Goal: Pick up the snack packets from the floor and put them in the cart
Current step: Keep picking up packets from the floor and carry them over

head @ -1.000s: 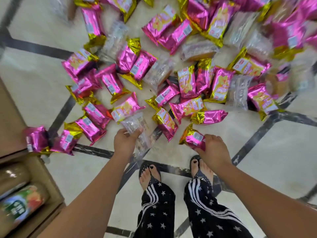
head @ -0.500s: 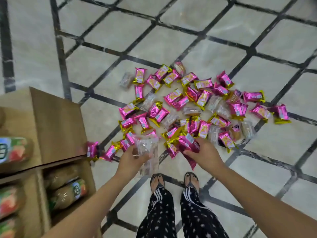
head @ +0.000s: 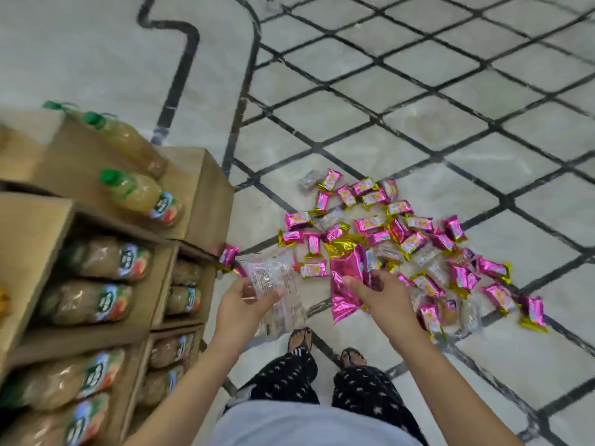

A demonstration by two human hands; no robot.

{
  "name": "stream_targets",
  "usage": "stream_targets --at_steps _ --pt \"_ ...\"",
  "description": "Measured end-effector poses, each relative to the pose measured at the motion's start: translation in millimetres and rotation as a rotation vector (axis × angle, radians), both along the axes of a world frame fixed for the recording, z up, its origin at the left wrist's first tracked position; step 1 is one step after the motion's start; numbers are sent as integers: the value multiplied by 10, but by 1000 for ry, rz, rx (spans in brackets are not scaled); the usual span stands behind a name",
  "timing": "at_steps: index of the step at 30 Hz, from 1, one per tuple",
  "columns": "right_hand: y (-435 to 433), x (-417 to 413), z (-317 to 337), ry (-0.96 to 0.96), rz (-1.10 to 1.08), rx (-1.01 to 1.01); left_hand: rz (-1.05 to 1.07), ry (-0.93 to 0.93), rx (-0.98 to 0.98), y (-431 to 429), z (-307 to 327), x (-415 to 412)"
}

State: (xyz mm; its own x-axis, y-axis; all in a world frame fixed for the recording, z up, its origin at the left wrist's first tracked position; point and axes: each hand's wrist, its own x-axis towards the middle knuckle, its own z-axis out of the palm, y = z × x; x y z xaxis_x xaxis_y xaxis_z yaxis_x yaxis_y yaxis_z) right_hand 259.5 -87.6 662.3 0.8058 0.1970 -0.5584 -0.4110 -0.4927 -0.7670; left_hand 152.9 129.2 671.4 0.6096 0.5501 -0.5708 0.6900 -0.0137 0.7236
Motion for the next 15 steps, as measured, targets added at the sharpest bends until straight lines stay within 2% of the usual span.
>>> stream_targets --at_steps 7,15 --pt "-67 -295 285 -46 271 69 395 -19 62 -255 259 -1128" --pt "-137 -807 296 3 621 113 929 -124 22 -1125 403 -2237"
